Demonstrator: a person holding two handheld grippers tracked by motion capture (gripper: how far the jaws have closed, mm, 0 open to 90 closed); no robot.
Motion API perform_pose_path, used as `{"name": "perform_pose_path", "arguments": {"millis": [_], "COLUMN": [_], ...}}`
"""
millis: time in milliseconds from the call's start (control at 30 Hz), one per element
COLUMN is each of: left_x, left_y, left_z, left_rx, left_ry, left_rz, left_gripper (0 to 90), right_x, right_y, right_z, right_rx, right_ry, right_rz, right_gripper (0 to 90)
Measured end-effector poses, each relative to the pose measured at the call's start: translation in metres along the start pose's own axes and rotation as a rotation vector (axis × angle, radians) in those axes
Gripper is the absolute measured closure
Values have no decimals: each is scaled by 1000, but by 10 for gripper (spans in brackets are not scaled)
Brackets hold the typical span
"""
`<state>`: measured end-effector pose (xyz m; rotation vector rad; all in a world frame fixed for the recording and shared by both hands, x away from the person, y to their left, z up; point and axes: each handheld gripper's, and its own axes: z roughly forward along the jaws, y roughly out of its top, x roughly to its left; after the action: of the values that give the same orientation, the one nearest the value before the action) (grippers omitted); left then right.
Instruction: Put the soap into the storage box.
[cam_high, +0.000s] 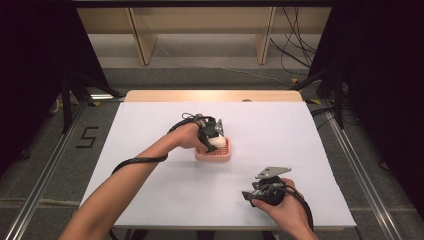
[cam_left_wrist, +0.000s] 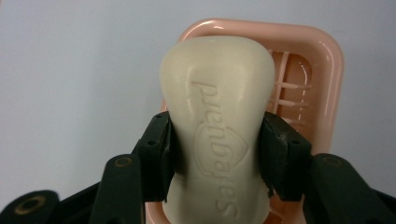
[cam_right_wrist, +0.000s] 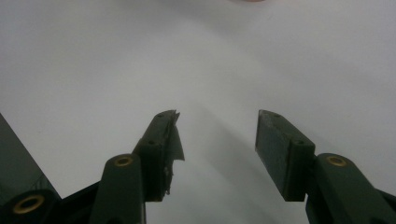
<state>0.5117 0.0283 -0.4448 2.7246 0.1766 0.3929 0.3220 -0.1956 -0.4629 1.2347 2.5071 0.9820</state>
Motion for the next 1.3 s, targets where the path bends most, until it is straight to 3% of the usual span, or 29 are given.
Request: {"name": "perform_pose_path", "arguments": {"millis": [233,433,733,867,1000,1100,1133,1300], "left_x": [-2,-2,-4,-14,-21,-27,-30,-41], "left_y": [-1,-2,-6,-16,-29,-40,-44,-64], "left_z": [0,-5,-27,-39,-49,-55,-57,-64], "left_rx": [11,-21,-83,-152,-180,-206,-209,-203], "left_ry": [-8,-17,-14,2,29,47,54,79], "left_rz": [3,-30,-54,-91,-98,-132,-145,-181], "left_gripper": [436,375,319,302,303,303,303,305], "right_x": [0,0,0,0,0,1,0,1], "right_y": [0,0,0,0,0,0,-1,0], "right_z": [0,0,0,0,1,2,3,2], "right_rx": [1,1,-1,-1,-3,-9,-15,8], "right_ry": [0,-3,-4,-6,-11,-6,-13,-6], "right_rz": [2,0,1,2,-13,5,-14,-3], "right_gripper": [488,488,487,484,482,481,481,480]}}
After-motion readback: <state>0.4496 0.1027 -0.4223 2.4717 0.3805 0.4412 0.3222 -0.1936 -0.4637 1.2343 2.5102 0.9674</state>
